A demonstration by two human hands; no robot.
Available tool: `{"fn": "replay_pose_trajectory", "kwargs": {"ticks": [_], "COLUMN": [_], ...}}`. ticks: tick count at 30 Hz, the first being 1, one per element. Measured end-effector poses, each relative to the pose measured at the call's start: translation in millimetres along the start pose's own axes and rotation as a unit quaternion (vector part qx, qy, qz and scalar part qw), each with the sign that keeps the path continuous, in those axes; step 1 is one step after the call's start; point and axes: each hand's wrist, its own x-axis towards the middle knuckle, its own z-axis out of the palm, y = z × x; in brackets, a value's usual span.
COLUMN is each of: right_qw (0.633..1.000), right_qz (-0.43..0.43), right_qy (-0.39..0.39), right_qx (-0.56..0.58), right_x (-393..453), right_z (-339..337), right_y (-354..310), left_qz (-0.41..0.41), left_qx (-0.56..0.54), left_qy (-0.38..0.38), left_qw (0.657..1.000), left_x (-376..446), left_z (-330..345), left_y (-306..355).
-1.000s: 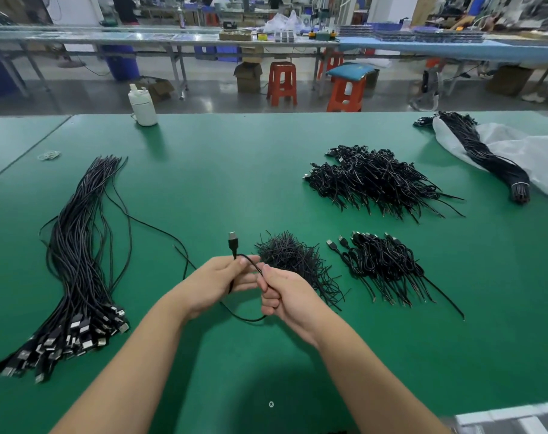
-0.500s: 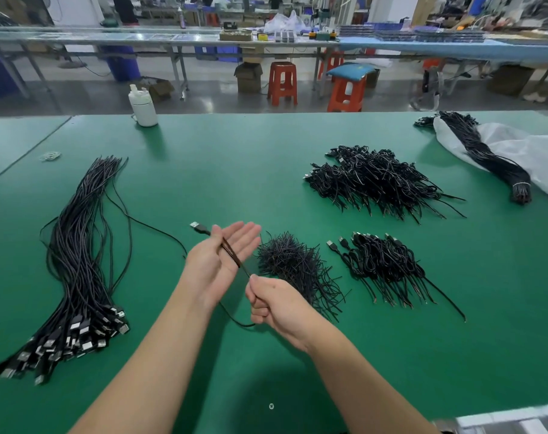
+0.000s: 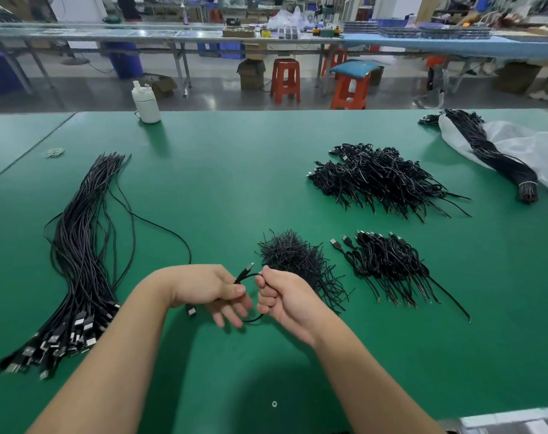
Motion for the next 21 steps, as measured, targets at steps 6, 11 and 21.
{"fn": "replay_pose_trajectory", "kwargs": {"ticks": [6,11,21], "right_qw": [0.999,0.999,0.998], "right_qz": [-0.045,-0.032,-0.024], "right_qy": [-0.006,-0.022,0.013], "right_qx": [-0.029,-0.032,0.058], "right_x": [0,2,6], "right_z": [8,14,4], "right_y": [7,24,-5], "left_qz": [0.089,0.206,0.249], "left_qx": [-0.15,-0.575,-0.37], "left_qy": [0.239,0.255,0.181], "left_qw": [0.955,0.75,0.877], "left_x": [23,35,4], "left_z": [11,13,5], "left_y": [6,16,11]}}
